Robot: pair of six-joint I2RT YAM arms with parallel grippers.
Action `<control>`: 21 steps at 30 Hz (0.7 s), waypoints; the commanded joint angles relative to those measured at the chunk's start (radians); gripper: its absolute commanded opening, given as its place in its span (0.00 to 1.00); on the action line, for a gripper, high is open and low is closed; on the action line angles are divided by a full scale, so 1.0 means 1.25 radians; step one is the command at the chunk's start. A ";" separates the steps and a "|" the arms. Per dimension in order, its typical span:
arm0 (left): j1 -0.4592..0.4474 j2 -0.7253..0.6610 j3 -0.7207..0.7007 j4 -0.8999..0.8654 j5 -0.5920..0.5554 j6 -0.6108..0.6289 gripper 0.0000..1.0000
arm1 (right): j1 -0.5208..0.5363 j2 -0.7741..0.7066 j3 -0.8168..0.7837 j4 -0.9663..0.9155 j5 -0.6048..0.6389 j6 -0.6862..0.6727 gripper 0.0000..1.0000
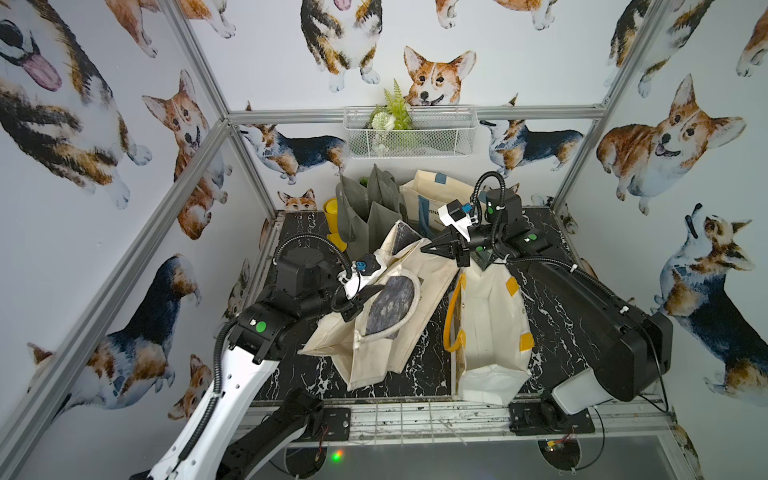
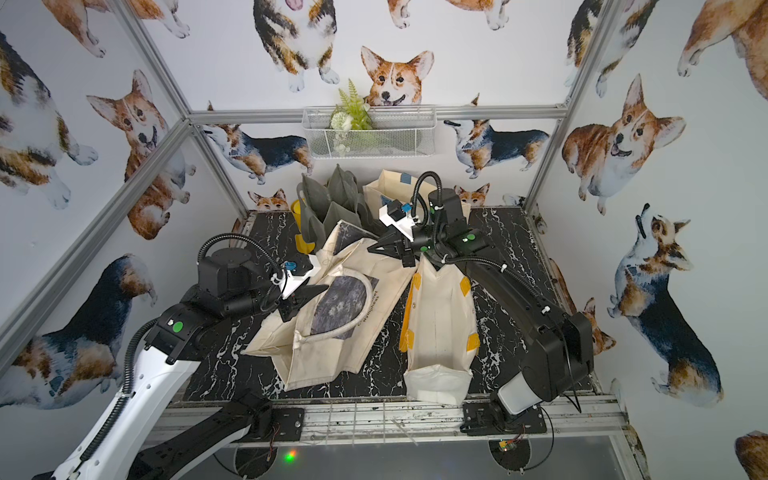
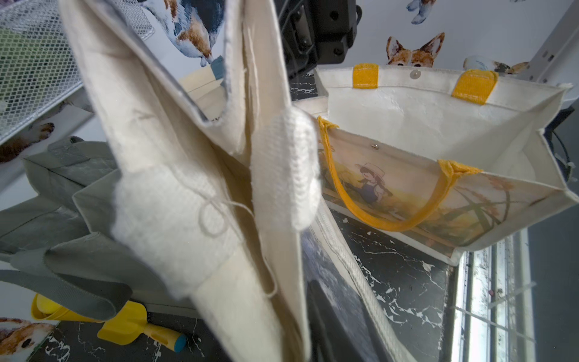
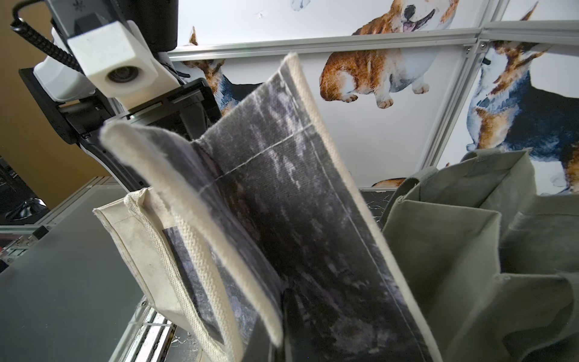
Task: Put away the canvas bag
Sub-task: Press the canvas bag at the center of the board.
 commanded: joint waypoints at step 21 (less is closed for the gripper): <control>0.000 0.102 0.044 0.182 0.080 -0.132 0.64 | 0.037 -0.009 0.006 -0.078 0.096 -0.142 0.00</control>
